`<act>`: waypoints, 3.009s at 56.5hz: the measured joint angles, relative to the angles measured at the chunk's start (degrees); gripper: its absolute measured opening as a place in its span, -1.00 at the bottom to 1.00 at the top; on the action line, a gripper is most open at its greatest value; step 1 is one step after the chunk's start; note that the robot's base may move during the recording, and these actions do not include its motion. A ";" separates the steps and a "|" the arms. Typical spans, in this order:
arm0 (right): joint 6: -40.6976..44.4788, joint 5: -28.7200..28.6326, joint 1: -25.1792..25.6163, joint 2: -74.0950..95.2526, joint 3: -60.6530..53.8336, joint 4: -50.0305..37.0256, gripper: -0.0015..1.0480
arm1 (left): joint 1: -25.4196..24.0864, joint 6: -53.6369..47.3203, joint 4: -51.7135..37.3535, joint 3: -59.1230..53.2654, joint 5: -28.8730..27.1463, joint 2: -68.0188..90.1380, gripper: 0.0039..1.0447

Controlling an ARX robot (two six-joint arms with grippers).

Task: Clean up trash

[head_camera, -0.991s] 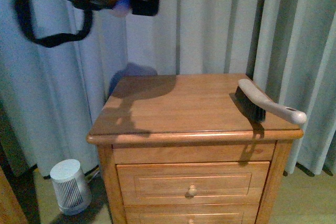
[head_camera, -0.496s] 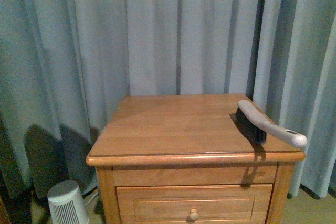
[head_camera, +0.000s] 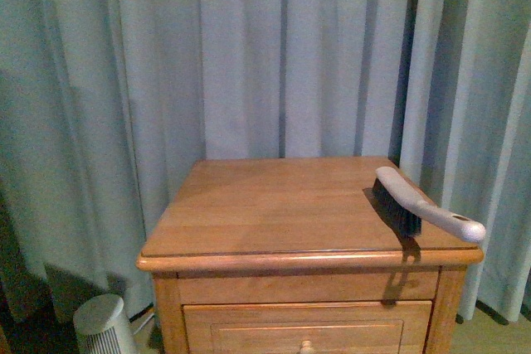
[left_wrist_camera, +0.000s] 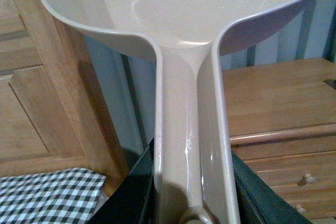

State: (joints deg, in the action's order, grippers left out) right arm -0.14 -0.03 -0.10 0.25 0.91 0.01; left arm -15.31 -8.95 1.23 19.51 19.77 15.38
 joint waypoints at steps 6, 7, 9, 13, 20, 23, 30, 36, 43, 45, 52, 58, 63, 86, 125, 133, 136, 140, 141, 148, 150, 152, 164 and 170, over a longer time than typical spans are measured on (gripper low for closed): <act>0.46 1.01 -0.22 0.09 -0.04 -0.17 0.86 | -0.02 0.31 0.00 -0.28 -0.22 -0.09 -0.48; 2.03 5.79 -1.57 0.70 -0.04 -1.60 0.86 | -0.02 0.33 0.00 -0.28 -0.20 -0.17 -0.48; 3.93 13.22 -4.15 1.95 -0.04 -4.33 0.86 | -0.02 0.37 0.00 -0.28 -0.20 -0.28 -0.48; 7.30 25.40 -8.41 6.10 0.11 -7.56 0.86 | 0.00 0.48 0.00 -0.28 -0.24 -0.35 -0.48; 5.79 29.27 -9.14 19.98 4.07 -8.55 0.86 | 0.00 0.55 0.00 -0.28 -0.22 -0.37 -0.48; 3.91 26.80 -9.70 26.86 7.89 -8.22 0.86 | 0.00 0.61 0.00 -0.28 -0.22 -0.37 -0.48; -0.17 21.77 -11.82 42.53 19.96 -6.25 0.86 | 0.00 0.66 0.00 -0.28 -0.22 -0.37 -0.48; -3.56 19.30 -13.60 55.52 32.39 -2.03 0.86 | 0.00 0.68 0.00 -0.28 -0.22 -0.37 -0.48; -7.30 17.29 -14.97 69.20 47.32 5.97 0.86 | 0.00 0.68 0.00 -0.28 -0.22 -0.37 -0.48; -8.20 17.03 -15.34 72.35 50.95 8.24 0.86 | 0.00 0.68 0.00 -0.28 -0.24 -0.37 -0.48; -12.24 15.32 -16.13 84.15 64.85 17.07 0.86 | 0.00 0.68 0.00 -0.31 -0.22 -0.39 -0.48; -15.65 14.64 -16.55 93.11 73.61 22.36 0.86 | 0.00 0.68 0.00 -0.31 -0.22 -0.39 -0.48; -17.92 13.79 -16.59 99.14 78.07 24.35 0.86 | 0.00 0.68 0.00 -0.31 -0.22 -0.39 -0.48; -22.64 12.09 -16.96 114.60 89.64 27.06 0.86 | -0.02 0.68 0.00 -0.31 -0.22 -0.39 -0.48; -23.89 10.47 -16.81 117.85 86.53 22.49 0.21 | 0.00 0.70 0.00 -0.31 -0.22 -0.39 -0.48; -24.06 10.43 -16.63 117.92 85.74 22.16 -0.19 | 0.00 0.68 0.00 -0.31 -0.22 -0.39 -0.48; -24.06 10.47 -16.52 117.92 85.74 22.08 -0.36 | 0.00 0.68 0.00 -0.31 -0.22 -0.39 -0.48; -23.65 10.51 -16.39 117.90 85.74 21.88 -0.56 | 0.00 0.68 0.00 -0.31 -0.22 -0.39 -0.48; -23.67 10.75 -16.39 117.90 85.74 21.68 -0.61 | 0.00 0.68 0.00 -0.31 -0.22 -0.39 -0.48; -22.18 12.09 -16.28 117.42 84.94 19.61 -0.64 | -0.02 0.70 0.00 -0.31 -0.22 -0.39 -0.48; -21.42 12.96 -16.28 116.98 84.32 18.40 -0.64 | 0.00 0.68 0.00 -0.31 -0.22 -0.39 -0.48; -20.04 14.53 -16.31 116.26 83.41 16.81 -0.64 | 0.00 0.68 0.00 -0.31 -0.22 -0.39 -0.48; -10.78 21.16 -17.25 106.36 74.95 3.21 -0.64 | 0.00 0.70 0.00 -0.31 -0.22 -0.39 -0.48; -6.25 22.45 -18.40 98.66 68.39 -4.72 -0.64 | 0.00 0.70 0.00 -0.31 -0.22 -0.39 -0.48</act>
State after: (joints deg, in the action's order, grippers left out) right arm -6.39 22.41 -18.50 98.91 69.30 -4.71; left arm -15.31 -8.25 1.23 19.20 19.55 14.98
